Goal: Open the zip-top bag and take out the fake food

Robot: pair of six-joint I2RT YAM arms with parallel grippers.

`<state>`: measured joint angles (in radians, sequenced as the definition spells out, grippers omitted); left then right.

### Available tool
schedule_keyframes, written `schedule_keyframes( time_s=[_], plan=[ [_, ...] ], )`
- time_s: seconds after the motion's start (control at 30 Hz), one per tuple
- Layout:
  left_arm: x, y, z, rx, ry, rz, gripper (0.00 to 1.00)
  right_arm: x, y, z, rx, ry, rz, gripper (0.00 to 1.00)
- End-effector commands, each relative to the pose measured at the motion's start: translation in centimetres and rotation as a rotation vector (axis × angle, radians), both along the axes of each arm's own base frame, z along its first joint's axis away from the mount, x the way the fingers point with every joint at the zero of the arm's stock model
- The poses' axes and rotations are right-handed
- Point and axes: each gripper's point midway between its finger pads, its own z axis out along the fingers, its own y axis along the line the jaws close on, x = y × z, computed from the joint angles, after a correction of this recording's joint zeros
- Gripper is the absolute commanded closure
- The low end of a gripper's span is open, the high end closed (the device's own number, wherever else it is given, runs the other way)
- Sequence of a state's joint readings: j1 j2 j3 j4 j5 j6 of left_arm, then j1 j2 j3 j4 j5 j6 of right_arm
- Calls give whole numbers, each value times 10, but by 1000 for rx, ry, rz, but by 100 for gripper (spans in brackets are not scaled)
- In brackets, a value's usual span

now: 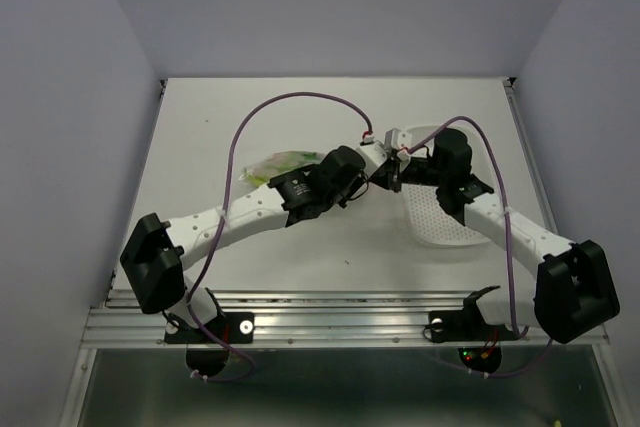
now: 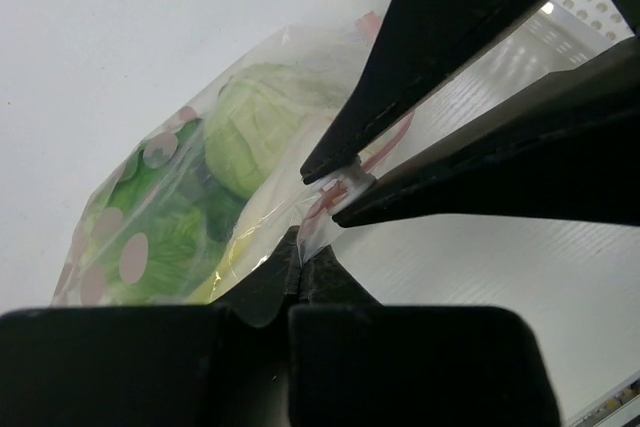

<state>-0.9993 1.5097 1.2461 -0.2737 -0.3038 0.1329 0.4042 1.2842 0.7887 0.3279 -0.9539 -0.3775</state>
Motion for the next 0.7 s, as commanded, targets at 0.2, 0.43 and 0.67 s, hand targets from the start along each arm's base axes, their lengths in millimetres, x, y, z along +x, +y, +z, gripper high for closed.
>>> schedule_keyframes(
  time_s=[0.2, 0.43, 0.67],
  plan=[
    [8, 9, 78, -216, -115, 93, 100, -4, 5, 19, 34, -80, 27, 89],
    [21, 26, 90, -256, -133, 203, 100, 1, 4, 10, 15, -45, -3, 94],
    [36, 50, 96, -289, -150, 364, 100, 11, -1, -14, -26, 28, -76, 94]
  ],
)
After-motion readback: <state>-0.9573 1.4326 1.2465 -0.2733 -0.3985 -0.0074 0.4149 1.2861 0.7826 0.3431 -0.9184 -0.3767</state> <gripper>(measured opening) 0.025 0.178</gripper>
